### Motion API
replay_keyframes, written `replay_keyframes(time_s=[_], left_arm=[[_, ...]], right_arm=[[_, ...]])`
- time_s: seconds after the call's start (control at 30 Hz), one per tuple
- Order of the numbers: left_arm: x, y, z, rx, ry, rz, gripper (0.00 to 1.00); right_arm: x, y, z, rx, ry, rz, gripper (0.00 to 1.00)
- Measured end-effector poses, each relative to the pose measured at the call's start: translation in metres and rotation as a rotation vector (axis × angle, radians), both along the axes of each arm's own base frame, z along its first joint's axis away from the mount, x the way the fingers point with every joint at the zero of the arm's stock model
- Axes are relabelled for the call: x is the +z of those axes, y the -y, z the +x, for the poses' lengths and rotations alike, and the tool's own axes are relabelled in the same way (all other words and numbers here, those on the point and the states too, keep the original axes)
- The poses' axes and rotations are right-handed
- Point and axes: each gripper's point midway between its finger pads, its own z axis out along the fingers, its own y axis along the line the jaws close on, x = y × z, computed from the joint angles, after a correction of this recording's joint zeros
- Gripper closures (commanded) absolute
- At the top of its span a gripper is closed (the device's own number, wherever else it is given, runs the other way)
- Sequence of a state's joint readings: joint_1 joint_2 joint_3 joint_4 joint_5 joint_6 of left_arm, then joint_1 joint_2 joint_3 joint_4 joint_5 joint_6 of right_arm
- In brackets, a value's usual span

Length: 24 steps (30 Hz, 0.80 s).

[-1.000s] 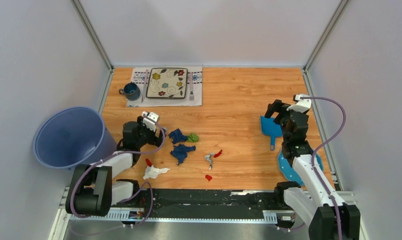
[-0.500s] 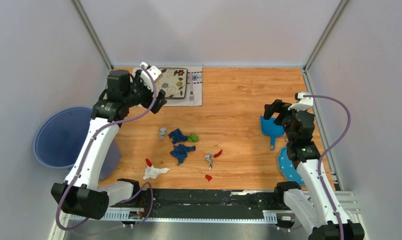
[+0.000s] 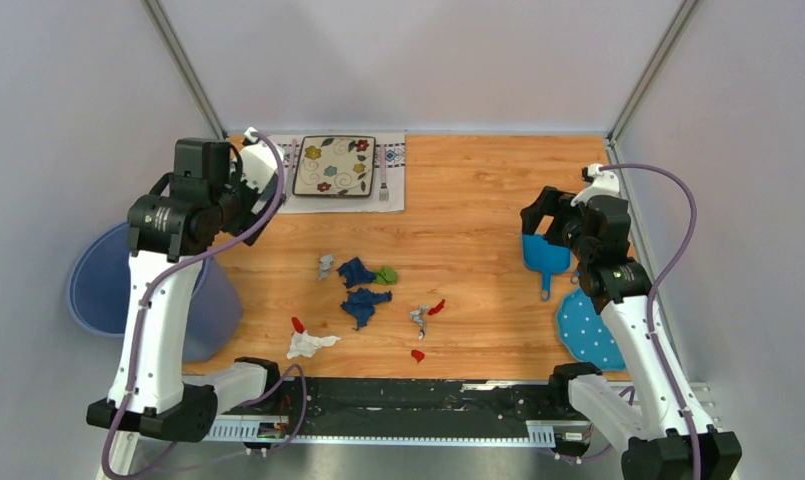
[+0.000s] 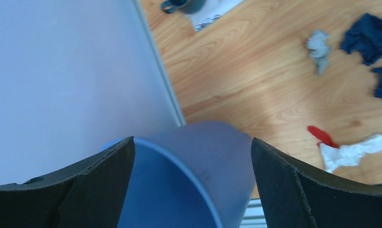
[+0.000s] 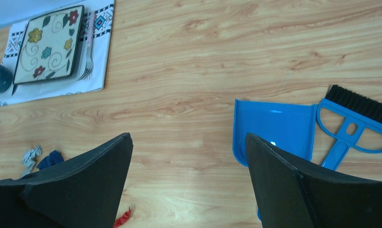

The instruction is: Sweep away the paper scraps from the table

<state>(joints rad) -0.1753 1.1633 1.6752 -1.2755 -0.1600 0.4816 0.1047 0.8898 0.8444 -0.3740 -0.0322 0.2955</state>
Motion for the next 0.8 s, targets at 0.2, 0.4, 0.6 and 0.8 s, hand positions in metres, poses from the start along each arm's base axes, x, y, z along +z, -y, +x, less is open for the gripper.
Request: replay_keyframes(time_s=[0.2, 0.4, 0.6, 0.8], left_arm=[[0.03, -0.036, -0.034, 0.144, 0.109, 0.093, 0.01], [-0.009, -0.051, -0.07, 0.214, 0.041, 0.112, 0.01], [-0.052, -0.06, -0.071, 0.27, -0.12, 0.135, 0.01], [-0.088, -0.071, -0.085, 0.305, -0.239, 0.163, 0.03]], right_arm=[[-0.009, -0.007, -0.006, 0.033, -0.043, 0.004, 0.07], [-0.015, -0.01, -0.004, 0.048, -0.067, 0.008, 0.08], [-0.018, -0.013, -0.003, 0.063, -0.08, 0.013, 0.08], [-0.018, -0.014, -0.004, 0.066, -0.08, 0.014, 0.08]])
